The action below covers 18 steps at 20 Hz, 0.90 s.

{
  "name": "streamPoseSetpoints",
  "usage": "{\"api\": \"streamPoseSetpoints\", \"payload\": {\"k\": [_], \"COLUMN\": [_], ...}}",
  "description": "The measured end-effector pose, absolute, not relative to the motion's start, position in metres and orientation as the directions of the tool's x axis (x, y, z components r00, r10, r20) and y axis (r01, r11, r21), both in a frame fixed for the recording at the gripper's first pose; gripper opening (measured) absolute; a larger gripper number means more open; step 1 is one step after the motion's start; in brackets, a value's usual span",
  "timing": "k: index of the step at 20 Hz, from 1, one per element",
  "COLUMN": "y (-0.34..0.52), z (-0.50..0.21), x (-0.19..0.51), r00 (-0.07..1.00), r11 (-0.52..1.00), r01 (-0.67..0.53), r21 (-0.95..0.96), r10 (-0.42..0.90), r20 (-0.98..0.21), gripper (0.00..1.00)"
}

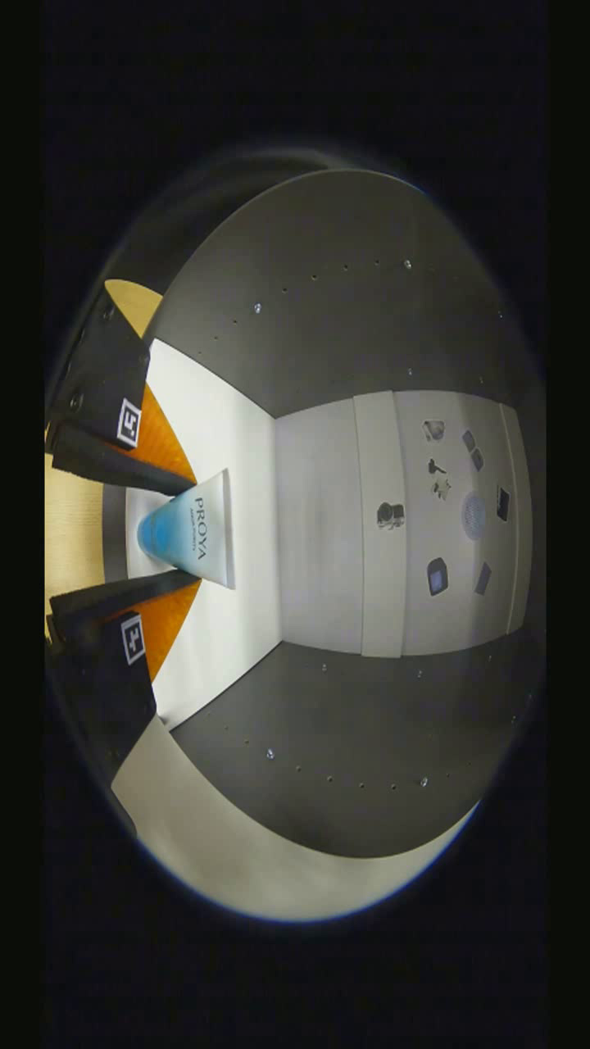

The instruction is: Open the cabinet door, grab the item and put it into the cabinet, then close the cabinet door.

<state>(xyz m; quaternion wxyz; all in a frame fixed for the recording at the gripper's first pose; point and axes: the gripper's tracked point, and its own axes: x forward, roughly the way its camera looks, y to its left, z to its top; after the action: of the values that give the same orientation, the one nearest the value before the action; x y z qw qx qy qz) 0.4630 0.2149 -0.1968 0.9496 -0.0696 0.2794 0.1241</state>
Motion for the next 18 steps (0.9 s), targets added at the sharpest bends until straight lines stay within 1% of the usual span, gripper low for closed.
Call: {"api": "streamPoseSetpoints", "payload": {"k": [2,3,4,5,7,9,15,18], "y": [0.216,0.216,0.215,0.215,0.214,0.213,0.197,0.175], "z": [-0.19,-0.187,-0.182,-0.176,-0.166,-0.153,-0.122,-0.112], "x": [0.459,0.456,0.452,0.446,0.429,0.405,0.308,0.255], "r00": [0.83,0.838,0.847,0.859,0.88,0.901,0.948,0.959], "r11": [0.961,0.961,0.962,0.963,0.966,0.968,0.974,0.981], "r01": [-0.269,-0.266,-0.263,-0.256,-0.244,-0.234,-0.191,-0.151], "r21": [-0.068,-0.072,-0.075,-0.081,-0.087,-0.091,-0.122,-0.121], "r10": [0.195,0.193,0.193,0.189,0.183,0.181,0.151,0.115], "r20": [-0.523,-0.511,-0.495,-0.475,-0.438,-0.394,-0.28,-0.26], "gripper": [0.62,0.73,0.8,0.89,0.95,0.97,0.97,0.97]}}
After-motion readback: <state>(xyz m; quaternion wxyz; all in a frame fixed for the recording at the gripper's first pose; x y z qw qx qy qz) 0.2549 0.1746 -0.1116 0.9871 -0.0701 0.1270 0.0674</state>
